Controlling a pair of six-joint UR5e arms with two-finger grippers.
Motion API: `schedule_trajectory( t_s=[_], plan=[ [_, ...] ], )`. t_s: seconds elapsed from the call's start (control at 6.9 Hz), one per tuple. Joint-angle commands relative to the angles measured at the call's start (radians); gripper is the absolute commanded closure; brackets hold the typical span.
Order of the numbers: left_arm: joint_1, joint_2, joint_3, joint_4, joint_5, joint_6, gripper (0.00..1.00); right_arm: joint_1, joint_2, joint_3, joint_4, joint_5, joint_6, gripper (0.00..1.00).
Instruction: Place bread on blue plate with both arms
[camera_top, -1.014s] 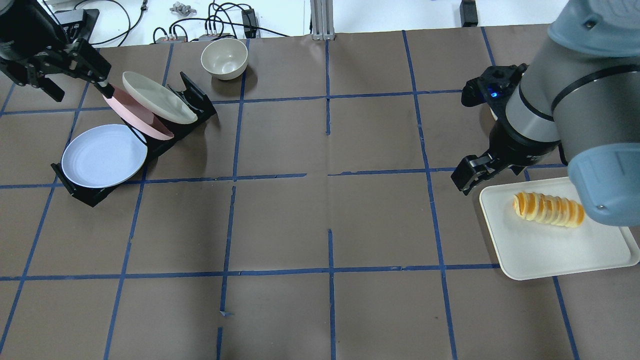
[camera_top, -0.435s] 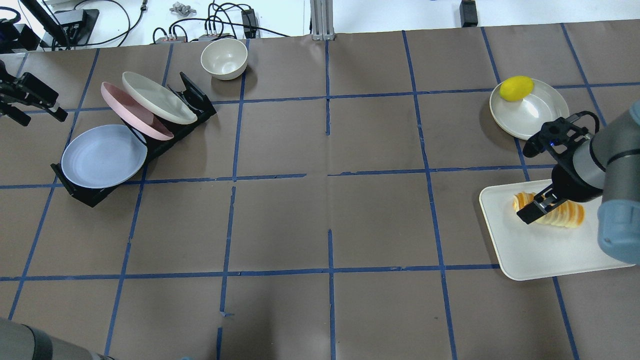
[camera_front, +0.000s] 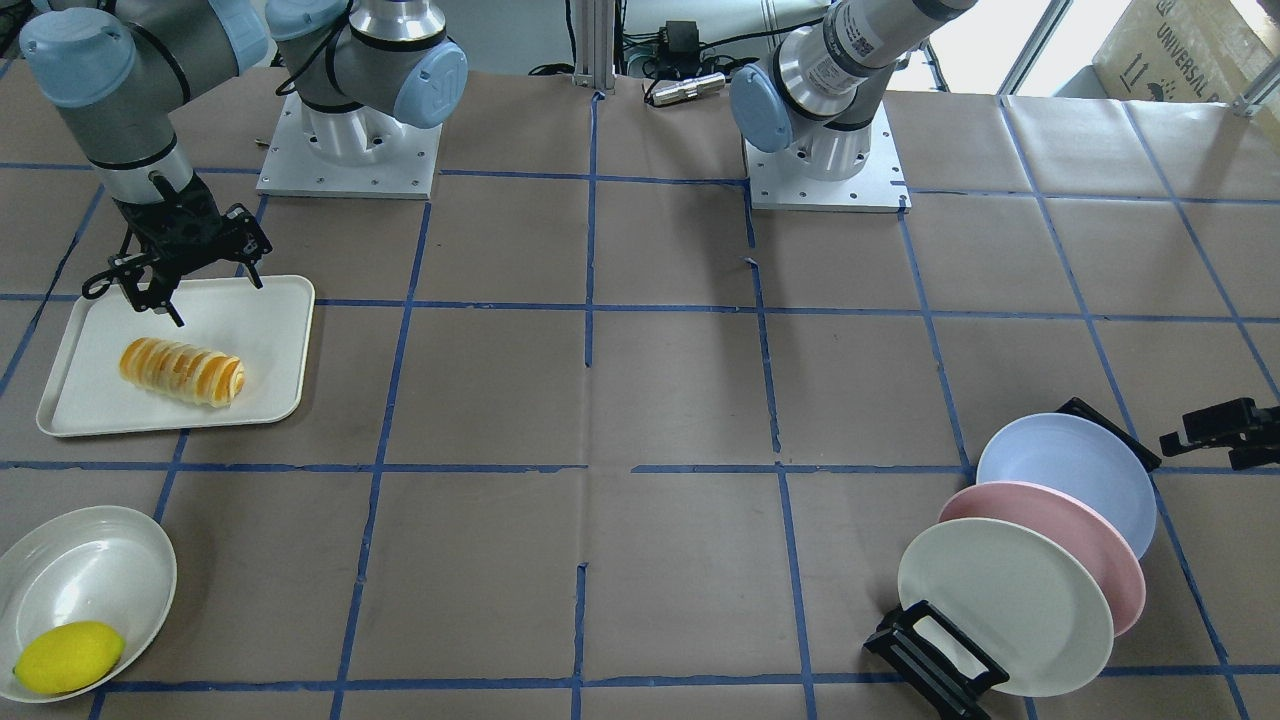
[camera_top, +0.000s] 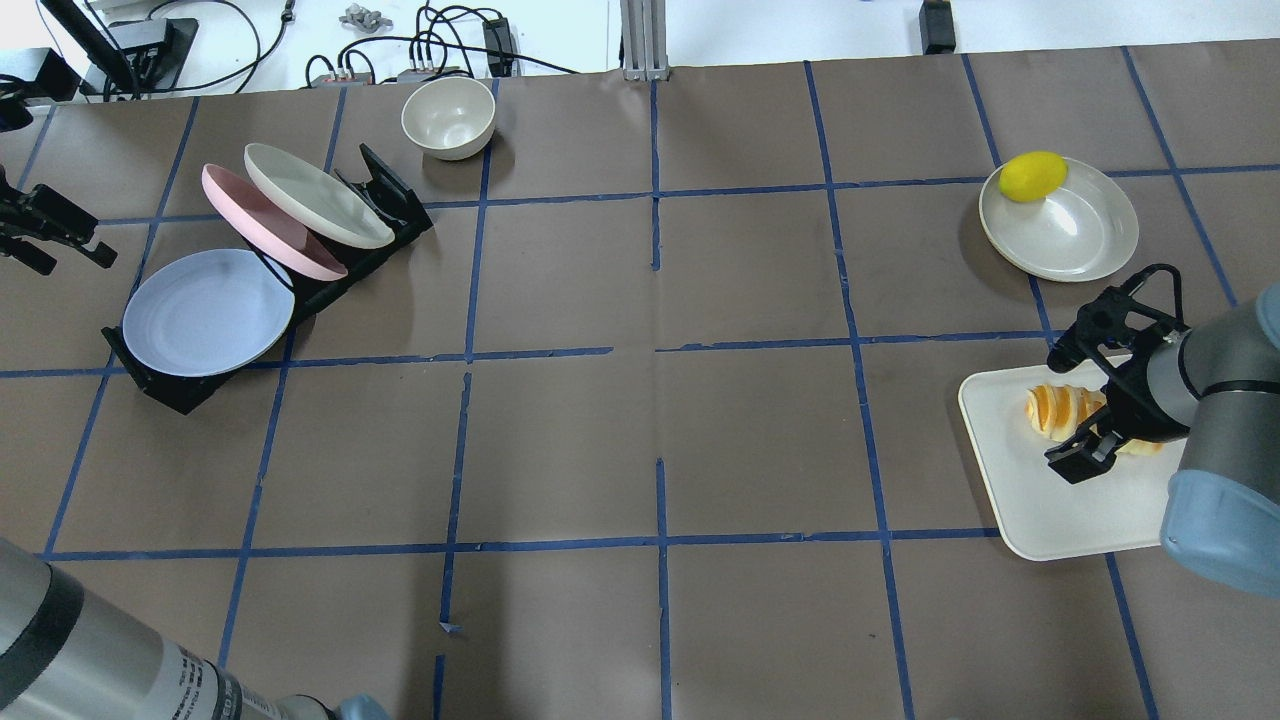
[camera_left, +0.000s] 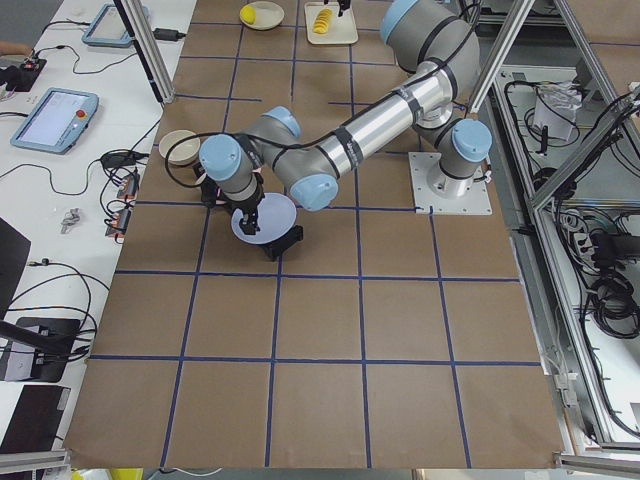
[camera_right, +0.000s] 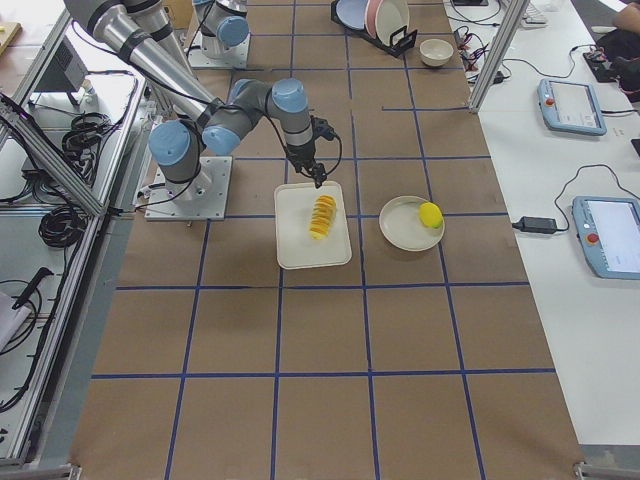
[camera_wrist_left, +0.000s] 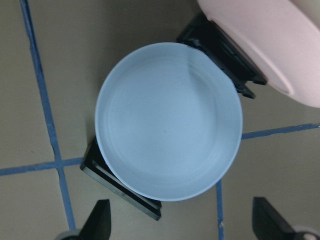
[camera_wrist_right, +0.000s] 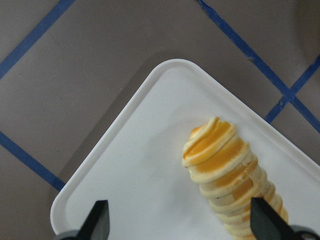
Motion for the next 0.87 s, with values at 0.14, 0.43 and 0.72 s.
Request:
schedule_trajectory(
  t_s=[0.14, 0.43, 0.72],
  plan=[
    [0.014, -0.151, 0.049, 0.000, -0.069, 0.008, 0.02, -0.057, 0.154, 0.006, -0.135, 0.004, -0.070, 0.00],
    [0.011, -0.201, 0.046, -0.010, -0.068, -0.001, 0.11, -0.088, 0.220, 0.006, -0.141, 0.056, -0.086, 0.00],
    [0.011, -0.195, 0.050, -0.056, -0.066, -0.007, 0.58, -0.090, 0.272, 0.006, -0.225, 0.057, -0.086, 0.01]
  ],
)
